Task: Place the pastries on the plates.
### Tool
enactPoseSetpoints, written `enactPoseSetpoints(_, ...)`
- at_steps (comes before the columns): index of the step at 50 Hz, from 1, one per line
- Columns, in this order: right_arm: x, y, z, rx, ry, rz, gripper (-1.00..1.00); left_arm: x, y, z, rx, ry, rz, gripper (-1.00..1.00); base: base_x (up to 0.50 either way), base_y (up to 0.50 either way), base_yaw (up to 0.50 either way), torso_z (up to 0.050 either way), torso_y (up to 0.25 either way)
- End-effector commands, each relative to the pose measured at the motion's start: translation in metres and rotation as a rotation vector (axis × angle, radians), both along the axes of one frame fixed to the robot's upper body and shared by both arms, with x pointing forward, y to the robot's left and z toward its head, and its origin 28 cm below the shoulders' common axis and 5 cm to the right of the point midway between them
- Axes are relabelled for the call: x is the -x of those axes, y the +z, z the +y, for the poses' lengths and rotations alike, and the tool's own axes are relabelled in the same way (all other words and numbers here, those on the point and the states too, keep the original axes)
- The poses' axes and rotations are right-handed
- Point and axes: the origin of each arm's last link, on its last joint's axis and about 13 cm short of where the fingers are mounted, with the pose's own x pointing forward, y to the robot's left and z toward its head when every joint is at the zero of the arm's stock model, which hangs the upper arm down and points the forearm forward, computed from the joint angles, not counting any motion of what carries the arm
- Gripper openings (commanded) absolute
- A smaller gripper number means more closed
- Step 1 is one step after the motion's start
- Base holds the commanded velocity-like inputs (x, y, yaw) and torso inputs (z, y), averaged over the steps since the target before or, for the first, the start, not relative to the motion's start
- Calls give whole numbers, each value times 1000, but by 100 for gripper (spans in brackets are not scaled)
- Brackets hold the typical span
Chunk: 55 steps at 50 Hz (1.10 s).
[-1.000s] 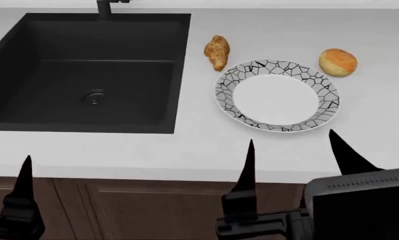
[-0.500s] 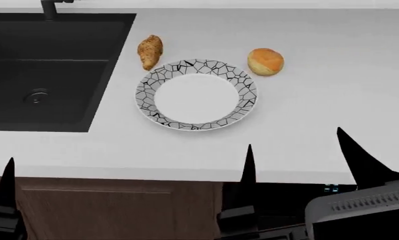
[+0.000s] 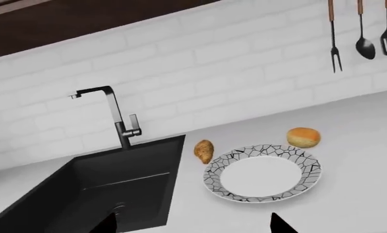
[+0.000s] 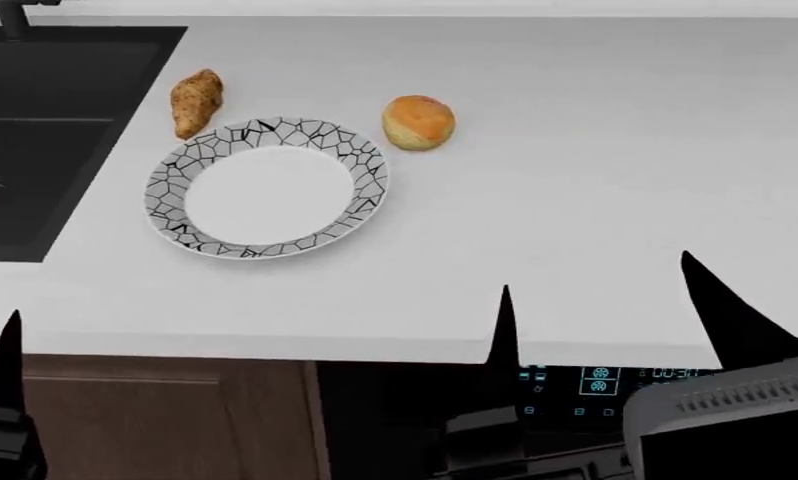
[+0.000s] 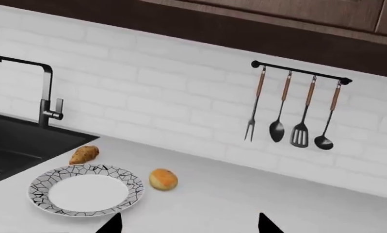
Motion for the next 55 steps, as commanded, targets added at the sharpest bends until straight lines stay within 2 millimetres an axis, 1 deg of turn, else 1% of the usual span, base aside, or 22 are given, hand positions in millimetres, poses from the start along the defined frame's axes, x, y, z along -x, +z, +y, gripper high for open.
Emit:
enactPoseSetpoints(1, -4, 29, -7, -6, 5, -31, 100, -4, 29, 10, 51, 27, -39, 100, 0, 0, 0, 0, 0)
enactPoseSetpoints(4, -5, 44, -8, 37, 11, -82, 100, -5, 45, 13, 25, 40, -78, 100, 352, 0, 0, 0, 0)
enactPoseSetpoints(6, -7, 52, -10, 53, 7, -98, 100, -6, 52, 13, 11, 39, -91, 100, 500, 0, 0, 0, 0)
enactPoseSetpoints(9, -8, 58, -10, 60, 6, -118, 100, -7, 55, 13, 2, 38, -99, 100, 500, 0, 0, 0, 0)
enactPoseSetpoints(14, -9, 62, -11, 53, 5, -132, 100, -8, 59, 13, -12, 37, -108, 100, 500, 0, 0, 0, 0)
enactPoseSetpoints(27, -7, 55, -9, 48, 20, -98, 100, -7, 58, 13, -22, 30, -99, 100, 500, 0, 0, 0, 0)
enactPoseSetpoints(35, -3, 57, -10, 50, 21, -96, 100, -4, 59, 12, -20, 28, -97, 100, 500, 0, 0, 0, 0)
enactPoseSetpoints(55, -6, 58, -9, 61, 37, -97, 100, -4, 60, 11, -27, 23, -101, 100, 500, 0, 0, 0, 1)
